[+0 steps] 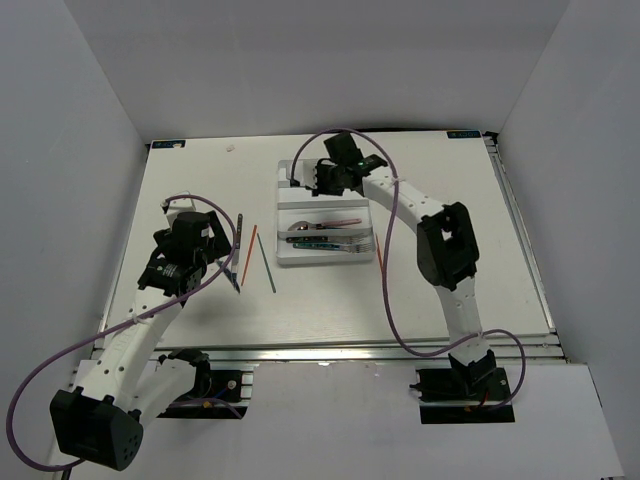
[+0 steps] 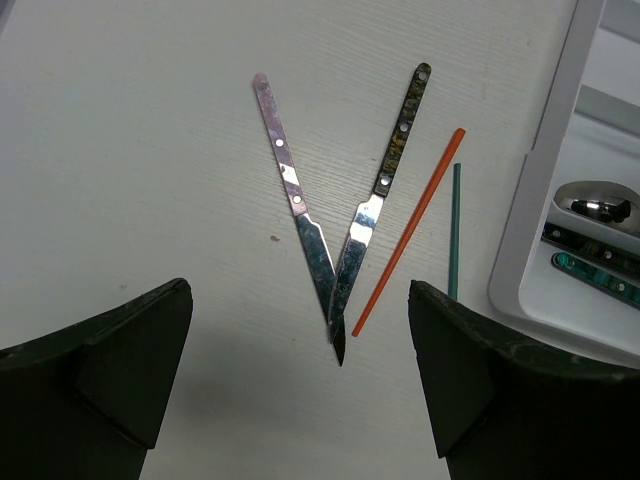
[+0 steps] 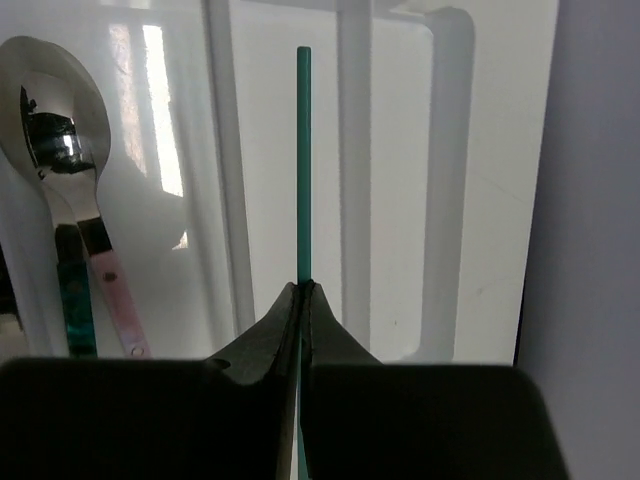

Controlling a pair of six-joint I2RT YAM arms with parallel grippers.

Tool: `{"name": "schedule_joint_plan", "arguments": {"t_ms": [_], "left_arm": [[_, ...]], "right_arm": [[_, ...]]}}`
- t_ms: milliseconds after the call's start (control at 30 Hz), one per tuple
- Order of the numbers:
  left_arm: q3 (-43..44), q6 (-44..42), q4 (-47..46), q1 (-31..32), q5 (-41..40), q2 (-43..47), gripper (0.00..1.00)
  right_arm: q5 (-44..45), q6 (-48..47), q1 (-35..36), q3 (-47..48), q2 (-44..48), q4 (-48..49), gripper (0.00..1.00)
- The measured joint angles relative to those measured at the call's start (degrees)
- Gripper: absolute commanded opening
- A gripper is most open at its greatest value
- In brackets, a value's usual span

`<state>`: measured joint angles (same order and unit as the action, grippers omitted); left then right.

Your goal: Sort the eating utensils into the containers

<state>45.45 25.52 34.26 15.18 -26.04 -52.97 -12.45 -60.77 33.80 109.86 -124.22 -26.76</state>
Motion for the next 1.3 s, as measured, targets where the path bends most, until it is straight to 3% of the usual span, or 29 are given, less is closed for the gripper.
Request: {"name": "schedule_joint_plan", "arguments": {"t_ms": [100, 267, 433, 467, 600, 700, 800, 933, 1133, 1200, 1300], "left_arm": [[0.0, 0.0, 0.0, 0.0, 0.0, 0.0, 0.98], [0.0, 0.0, 0.0, 0.0, 0.3, 0.0, 0.98], [0.0, -0.1, 0.0, 0.0, 0.6, 0.0, 0.98], [0.0, -0.2, 0.0, 0.0, 0.6, 0.0, 0.98], [0.0, -0.4, 0.0, 0.0, 0.9, 0.0, 0.98], [1.2, 0.0, 0.8, 0.1, 2.4, -1.3, 0.98], [7.2, 1.6, 3.3, 1.6, 3.8, -7.7, 0.98], [16.3, 5.0, 4.3, 6.5, 3.6, -20.1, 0.97], [18.1, 11.2, 4.8, 10.6, 5.3, -32.0, 0.79], [17.4, 13.3, 4.8, 12.4, 5.4, -32.9, 0.67], [16.2, 16.0, 4.2, 16.2, 5.4, -32.9, 0.59]], "right_arm": [[0.5, -3.0, 0.7, 3.3, -4.7, -0.4, 0.00], [1.6, -4.9, 0.4, 4.2, -7.9, -0.3, 0.26], [2.0, -5.3, 0.2, 2.6, -7.8, 2.9, 0.38], [1.9, -5.0, 0.2, 2.4, -7.7, 3.1, 0.89], [1.1, -2.2, -0.2, 0.2, -5.5, 4.6, 0.89], [2.9, 5.7, -0.3, -4.0, 0.3, 9.0, 0.89], [12.2, 21.4, -0.3, -8.4, 9.1, 15.6, 0.89], [21.2, 43.9, -0.7, -9.8, 21.4, 16.0, 0.89], [24.5, 65.9, -1.2, -31.7, 45.6, 15.3, 0.89], [25.6, 70.0, -1.2, -39.8, 50.7, 13.8, 0.89], [26.8, 73.6, -1.1, -48.7, 54.4, 9.8, 0.89]]}}
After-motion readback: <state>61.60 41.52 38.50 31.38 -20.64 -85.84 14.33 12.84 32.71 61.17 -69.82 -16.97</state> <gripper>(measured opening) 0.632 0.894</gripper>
